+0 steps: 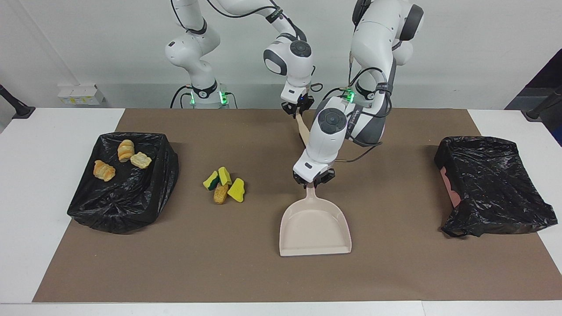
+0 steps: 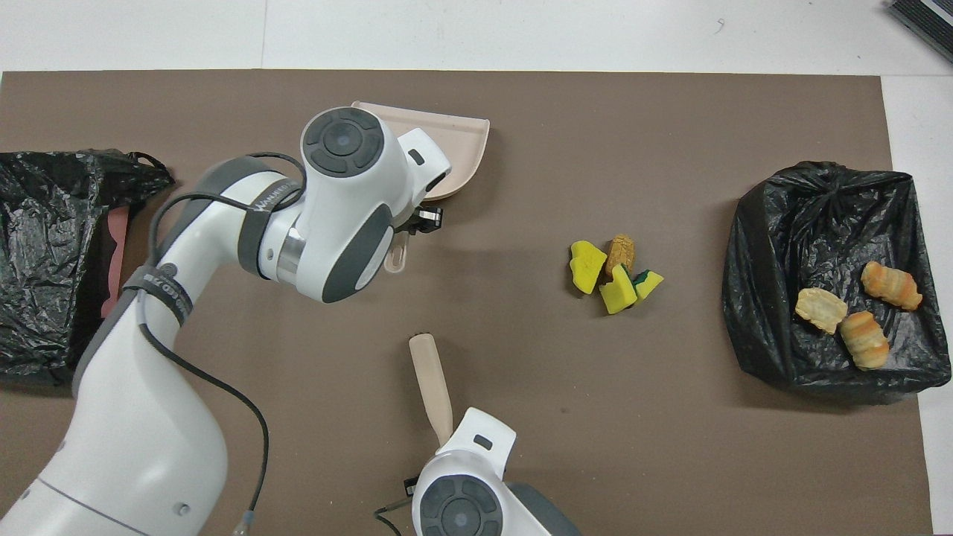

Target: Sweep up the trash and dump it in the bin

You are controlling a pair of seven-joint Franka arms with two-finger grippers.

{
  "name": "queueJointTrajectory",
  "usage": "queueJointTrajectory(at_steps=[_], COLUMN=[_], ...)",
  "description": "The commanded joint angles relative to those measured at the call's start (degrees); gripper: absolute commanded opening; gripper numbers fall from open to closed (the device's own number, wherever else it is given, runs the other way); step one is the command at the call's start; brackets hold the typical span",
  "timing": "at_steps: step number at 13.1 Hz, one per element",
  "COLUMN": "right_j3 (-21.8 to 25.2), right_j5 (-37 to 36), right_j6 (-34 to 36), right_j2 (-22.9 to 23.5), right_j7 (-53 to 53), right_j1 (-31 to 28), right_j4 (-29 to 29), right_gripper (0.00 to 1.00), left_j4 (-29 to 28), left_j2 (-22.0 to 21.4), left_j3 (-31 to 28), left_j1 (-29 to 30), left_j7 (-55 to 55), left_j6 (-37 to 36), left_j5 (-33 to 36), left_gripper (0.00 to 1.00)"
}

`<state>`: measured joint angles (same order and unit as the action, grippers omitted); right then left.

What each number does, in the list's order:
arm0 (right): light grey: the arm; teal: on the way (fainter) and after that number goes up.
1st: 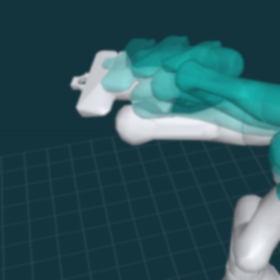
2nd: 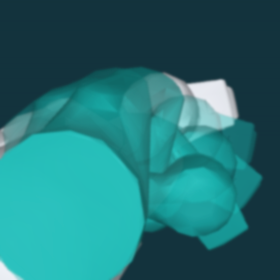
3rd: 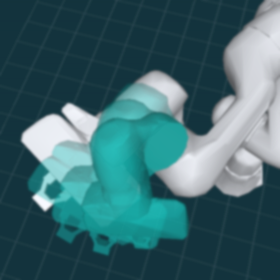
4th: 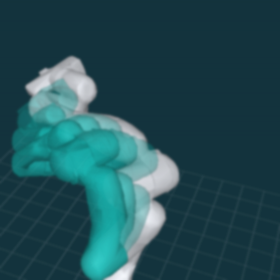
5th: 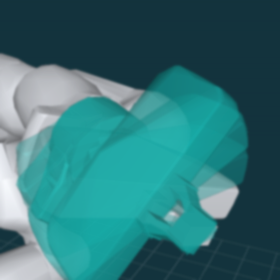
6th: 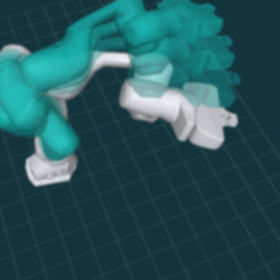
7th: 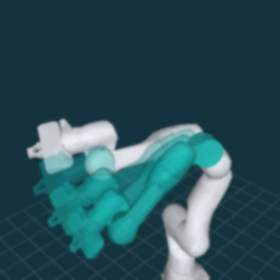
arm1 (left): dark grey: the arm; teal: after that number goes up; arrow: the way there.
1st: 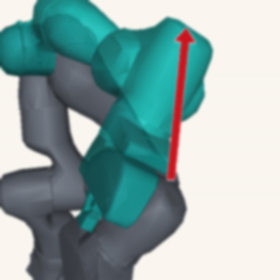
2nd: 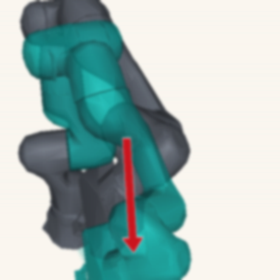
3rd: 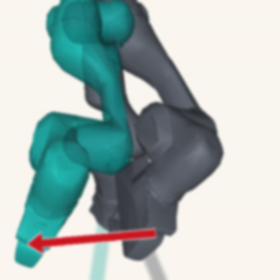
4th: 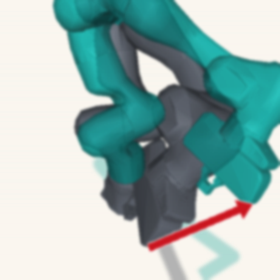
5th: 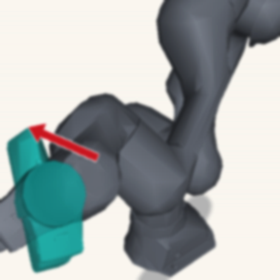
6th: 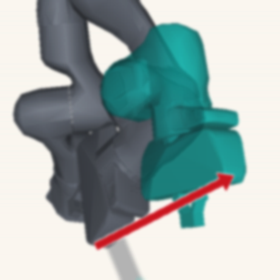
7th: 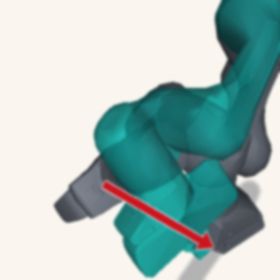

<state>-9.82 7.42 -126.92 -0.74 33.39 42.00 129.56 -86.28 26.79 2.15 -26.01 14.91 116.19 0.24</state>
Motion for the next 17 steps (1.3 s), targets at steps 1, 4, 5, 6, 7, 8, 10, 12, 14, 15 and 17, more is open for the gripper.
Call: queueJointTrajectory(at_steps=[1,4,5,6,7,8,10,12,14,15,17], right_j3=[-0.03,0.06,0.06,0.06,0.06,-0.02,-0.11,-0.20,-0.20,-0.20,-0.20], right_j5=[-0.83,-3.96,-6.16,-7.06,-8.11,-10.30,-14.78,-17.43,-20.57,-23.65,-25.17], right_j6=[7.45,13.18,14.67,15.47,15.65,16.09,16.62,16.71,16.36,16.09,15.74], right_j2=[-7.23,-12.16,-12.70,-12.96,-12.97,-12.71,-12.27,-11.65,-10.95,-9.90,-8.05], right_j7=[-3.68,-4.22,-4.30,-4.39,-4.56,-5.18,-9.11,-14.99,-21.94,-22.93,-25.38], right_j1=[-5.85,-12.54,-14.99,-17.36,-19.56,-22.20,-27.21,-33.18,-38.63,-41.09,-42.79], right_j4=[0.34,0.34,0.25,0.25,0.25,0.34,0.52,1.04,2.09,2.10,2.10], right_gripper=[0.00,0.00,0.00,0.00,0.00,0.00,0.00,0.00,0.00,0.00,0.00], left_j4=[-0.29,-0.29,-0.38,-0.64,-0.65,-0.99,-2.22,-3.80,-5.47,-8.35,-16.33], left_j2=[-3.05,-4.55,-5.51,-6.30,-7.18,-8.06,-9.56,-10.61,-11.31,-12.71,-16.31], left_j3=[0.05,-0.04,-0.21,-0.30,-0.30,-0.30,-0.30,-0.30,-0.30,-0.30,-0.30], left_j1=[2.71,6.66,7.37,7.64,8.60,9.04,9.05,9.57,9.40,9.31,8.70], left_j7=[-10.74,-30.21,-35.69,-39.83,-43.35,-46.87,-56.87,-69.42,-80.87,-84.05,-88.54], left_j6=[-2.10,-5.78,-6.93,-8.24,-10.00,-12.02,-14.84,-15.29,-14.51,-12.50,-4.78], left_j5=[0.56,0.38,0.29,0.29,0.29,0.29,0.38,0.47,1.16,1.52,1.78], left_gripper=[0.00,0.00,0.00,0.00,0.00,0.00,0.00,0.00,0.00,0.00,0.00])
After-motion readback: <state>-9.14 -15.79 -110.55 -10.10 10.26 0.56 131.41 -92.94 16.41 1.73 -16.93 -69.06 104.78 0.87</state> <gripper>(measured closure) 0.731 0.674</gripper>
